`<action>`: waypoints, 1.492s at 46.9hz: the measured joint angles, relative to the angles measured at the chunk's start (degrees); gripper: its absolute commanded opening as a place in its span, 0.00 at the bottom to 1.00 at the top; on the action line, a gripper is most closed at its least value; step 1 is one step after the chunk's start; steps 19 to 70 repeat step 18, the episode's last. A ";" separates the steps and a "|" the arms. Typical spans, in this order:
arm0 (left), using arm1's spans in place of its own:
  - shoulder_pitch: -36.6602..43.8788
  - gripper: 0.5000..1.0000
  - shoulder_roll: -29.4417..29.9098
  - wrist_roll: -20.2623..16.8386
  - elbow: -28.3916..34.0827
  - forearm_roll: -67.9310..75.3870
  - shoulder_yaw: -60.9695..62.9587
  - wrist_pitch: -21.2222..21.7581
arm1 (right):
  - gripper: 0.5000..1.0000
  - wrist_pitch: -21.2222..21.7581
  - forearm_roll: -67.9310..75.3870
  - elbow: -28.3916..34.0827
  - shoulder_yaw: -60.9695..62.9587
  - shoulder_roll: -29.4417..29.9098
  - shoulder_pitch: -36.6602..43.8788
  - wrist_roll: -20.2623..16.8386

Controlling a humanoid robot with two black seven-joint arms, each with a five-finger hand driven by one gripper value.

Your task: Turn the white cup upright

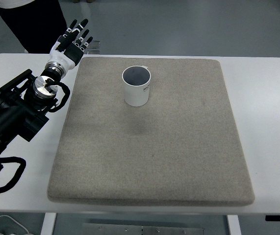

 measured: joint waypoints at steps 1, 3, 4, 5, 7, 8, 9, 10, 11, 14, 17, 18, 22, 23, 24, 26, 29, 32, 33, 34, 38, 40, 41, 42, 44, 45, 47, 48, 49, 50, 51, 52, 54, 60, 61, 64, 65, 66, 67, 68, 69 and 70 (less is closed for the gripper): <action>0.02 0.98 0.00 0.11 0.35 0.00 -0.10 0.00 | 0.86 -0.01 0.00 0.00 0.01 0.00 0.00 0.00; 0.02 0.98 -0.03 0.21 0.98 -0.06 -0.17 -0.07 | 0.86 -0.01 0.01 0.00 0.01 0.00 0.00 0.00; 0.03 0.98 -0.04 0.23 1.21 -0.13 -0.23 -0.22 | 0.86 0.00 0.01 0.00 0.02 0.00 0.00 0.00; 0.03 0.98 -0.06 0.27 1.44 -0.20 -0.26 -0.48 | 0.86 -0.01 0.01 0.00 0.02 0.00 0.00 0.00; 0.03 0.98 -0.08 0.31 1.96 -0.24 -0.35 -1.26 | 0.86 0.00 0.01 0.00 0.02 0.00 0.00 0.00; 0.03 0.98 -0.09 0.32 2.41 -0.25 -0.38 -1.81 | 0.86 0.00 0.01 0.00 0.02 0.00 0.00 0.00; 0.02 0.98 -0.13 0.31 2.91 -0.25 -0.39 -2.27 | 0.86 -0.01 0.01 0.00 0.03 0.00 0.00 0.00; 0.03 0.98 -0.19 0.31 3.46 -0.29 -0.43 -2.51 | 0.86 -0.01 0.01 0.00 0.03 0.00 0.00 0.00; 0.02 0.98 -0.23 0.31 3.93 -0.31 -0.49 -2.85 | 0.86 0.00 0.01 0.00 0.03 0.00 0.00 -0.01; 0.02 0.98 -0.44 0.29 5.21 -0.34 -0.82 -3.90 | 0.86 0.00 0.01 0.00 0.03 0.00 0.00 0.00; -0.01 0.98 -0.52 0.20 5.56 -0.35 -1.26 -4.68 | 0.86 -0.01 0.01 0.00 0.03 0.00 0.00 0.00; -0.03 0.98 -0.52 0.18 5.57 -0.35 -1.31 -4.84 | 0.86 0.00 0.01 0.00 0.03 0.00 0.00 0.00; -0.03 0.98 -0.52 0.18 5.57 -0.35 -1.31 -4.84 | 0.86 0.00 0.01 0.00 0.03 0.00 0.00 0.00; -0.03 0.98 -0.52 0.18 5.57 -0.35 -1.31 -4.84 | 0.86 0.00 0.01 0.00 0.03 0.00 0.00 0.00; -0.03 0.98 -0.52 0.18 5.57 -0.35 -1.31 -4.84 | 0.86 0.00 0.01 0.00 0.03 0.00 0.00 0.00; -0.03 0.98 -0.52 0.18 5.57 -0.35 -1.31 -4.84 | 0.86 0.00 0.01 0.00 0.03 0.00 0.00 0.00; -0.03 0.98 -0.52 0.18 5.57 -0.35 -1.31 -4.84 | 0.86 0.00 0.01 0.00 0.03 0.00 0.00 0.00; -0.03 0.98 -0.52 0.18 5.57 -0.35 -1.31 -4.84 | 0.86 0.00 0.01 0.00 0.03 0.00 0.00 0.00; -0.03 0.98 -0.52 0.18 5.57 -0.35 -1.31 -4.84 | 0.86 0.00 0.01 0.00 0.03 0.00 0.00 0.00; -0.03 0.98 -0.52 0.18 5.57 -0.35 -1.31 -4.84 | 0.86 0.00 0.01 0.00 0.03 0.00 0.00 0.00; -0.03 0.98 -0.52 0.18 5.57 -0.35 -1.31 -4.84 | 0.86 0.00 0.01 0.00 0.03 0.00 0.00 0.00; -0.03 0.98 -0.52 0.18 5.57 -0.35 -1.31 -4.84 | 0.86 0.00 0.01 0.00 0.03 0.00 0.00 0.00; -0.03 0.98 -0.52 0.18 5.57 -0.35 -1.31 -4.84 | 0.86 0.00 0.01 0.00 0.03 0.00 0.00 0.00; -0.03 0.98 -0.52 0.18 5.57 -0.35 -1.31 -4.84 | 0.86 0.00 0.01 0.00 0.03 0.00 0.00 0.00; -0.03 0.98 -0.52 0.18 5.57 -0.35 -1.31 -4.84 | 0.86 0.00 0.01 0.00 0.03 0.00 0.00 0.00; -0.03 0.98 -0.52 0.18 5.57 -0.35 -1.31 -4.84 | 0.86 0.00 0.01 0.00 0.03 0.00 0.00 0.00; -0.03 0.98 -0.52 0.18 5.57 -0.35 -1.31 -4.84 | 0.86 0.00 0.01 0.00 0.03 0.00 0.00 0.00; -0.03 0.98 -0.52 0.18 5.57 -0.35 -1.31 -4.84 | 0.86 0.00 0.01 0.00 0.03 0.00 0.00 0.00; -0.03 0.98 -0.52 0.18 5.57 -0.35 -1.31 -4.84 | 0.86 0.00 0.01 0.00 0.03 0.00 0.00 0.00; -0.03 0.98 -0.52 0.18 5.57 -0.35 -1.31 -4.84 | 0.86 0.00 0.01 0.00 0.03 0.00 0.00 0.00; -0.03 0.98 -0.52 0.18 5.57 -0.35 -1.31 -4.84 | 0.86 0.00 0.01 0.00 0.03 0.00 0.00 0.00; -0.03 0.98 -0.52 0.18 5.57 -0.35 -1.31 -4.84 | 0.86 0.00 0.01 0.00 0.03 0.00 0.00 0.00; -0.03 0.98 -0.52 0.18 5.57 -0.35 -1.31 -4.84 | 0.86 0.00 0.01 0.00 0.03 0.00 0.00 0.00; -0.03 0.98 -0.52 0.18 5.57 -0.35 -1.31 -4.84 | 0.86 0.00 0.01 0.00 0.03 0.00 0.00 0.00; -0.03 0.98 -0.52 0.18 5.57 -0.35 -1.31 -4.84 | 0.86 0.00 0.01 0.00 0.03 0.00 0.00 0.00; -0.03 0.98 -0.52 0.18 5.57 -0.35 -1.31 -4.84 | 0.86 0.00 0.01 0.00 0.03 0.00 0.00 0.00; -0.03 0.98 -0.52 0.18 5.57 -0.35 -1.31 -4.84 | 0.86 0.00 0.01 0.00 0.03 0.00 0.00 0.00; -0.03 0.98 -0.52 0.18 5.57 -0.35 -1.31 -4.84 | 0.86 0.00 0.01 0.00 0.03 0.00 0.00 0.00; -0.03 0.98 -0.52 0.18 5.57 -0.35 -1.31 -4.84 | 0.86 0.00 0.01 0.00 0.03 0.00 0.00 0.00; -0.03 0.98 -0.52 0.18 5.57 -0.35 -1.31 -4.84 | 0.86 0.00 0.01 0.00 0.03 0.00 0.00 0.00; -0.03 0.98 -0.52 0.18 5.57 -0.35 -1.31 -4.84 | 0.86 0.00 0.01 0.00 0.03 0.00 0.00 0.00; -0.03 0.98 -0.52 0.18 5.57 -0.35 -1.31 -4.84 | 0.86 0.00 0.01 0.00 0.03 0.00 0.00 0.00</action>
